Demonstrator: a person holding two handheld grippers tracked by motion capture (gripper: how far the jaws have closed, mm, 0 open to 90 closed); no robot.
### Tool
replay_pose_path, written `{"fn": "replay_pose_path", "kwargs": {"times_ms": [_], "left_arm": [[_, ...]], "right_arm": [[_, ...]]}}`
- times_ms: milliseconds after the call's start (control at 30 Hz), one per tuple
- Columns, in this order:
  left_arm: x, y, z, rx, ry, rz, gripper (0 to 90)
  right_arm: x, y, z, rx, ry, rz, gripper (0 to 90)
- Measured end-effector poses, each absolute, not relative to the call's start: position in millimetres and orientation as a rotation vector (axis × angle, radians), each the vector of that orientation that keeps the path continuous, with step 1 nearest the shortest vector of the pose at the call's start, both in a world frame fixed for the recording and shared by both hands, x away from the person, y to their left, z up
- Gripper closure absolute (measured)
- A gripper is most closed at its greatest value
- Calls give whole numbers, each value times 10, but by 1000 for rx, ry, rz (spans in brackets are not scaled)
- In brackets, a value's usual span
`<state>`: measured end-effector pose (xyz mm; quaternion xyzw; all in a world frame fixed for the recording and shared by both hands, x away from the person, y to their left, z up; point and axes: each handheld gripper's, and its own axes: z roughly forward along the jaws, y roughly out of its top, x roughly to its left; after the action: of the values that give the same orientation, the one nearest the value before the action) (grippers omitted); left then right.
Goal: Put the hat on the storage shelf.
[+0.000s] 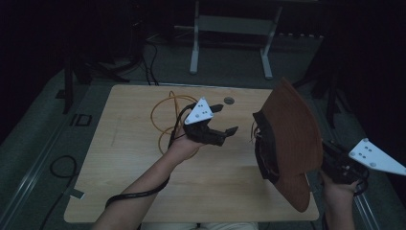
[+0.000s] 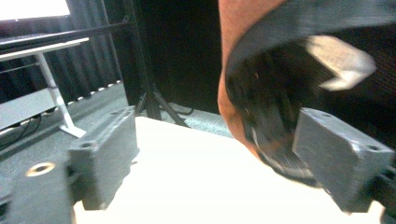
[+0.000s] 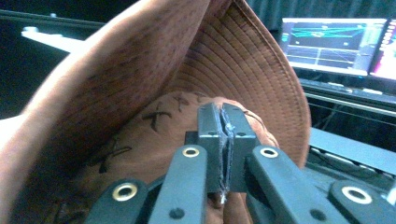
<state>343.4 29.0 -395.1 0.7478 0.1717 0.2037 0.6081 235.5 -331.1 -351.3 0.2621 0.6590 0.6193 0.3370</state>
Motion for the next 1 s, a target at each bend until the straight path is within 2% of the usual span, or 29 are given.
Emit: {"fn": "replay_pose_path", "kwargs": {"times_ms": [133,500,1000], "left_arm": [[3308,449,-3941,1748,428,512,98],[3009,988,-4197,1781,521,560,97],[2641,1706,-4780,1748,713,582,98]], "right_arm": [[2485,-3314,-3428,708,1701,1603,876],[2930,-3093,-3233,727,1694,1565,876],[3592,-2071,-2856,620,1808,1557,876]]}}
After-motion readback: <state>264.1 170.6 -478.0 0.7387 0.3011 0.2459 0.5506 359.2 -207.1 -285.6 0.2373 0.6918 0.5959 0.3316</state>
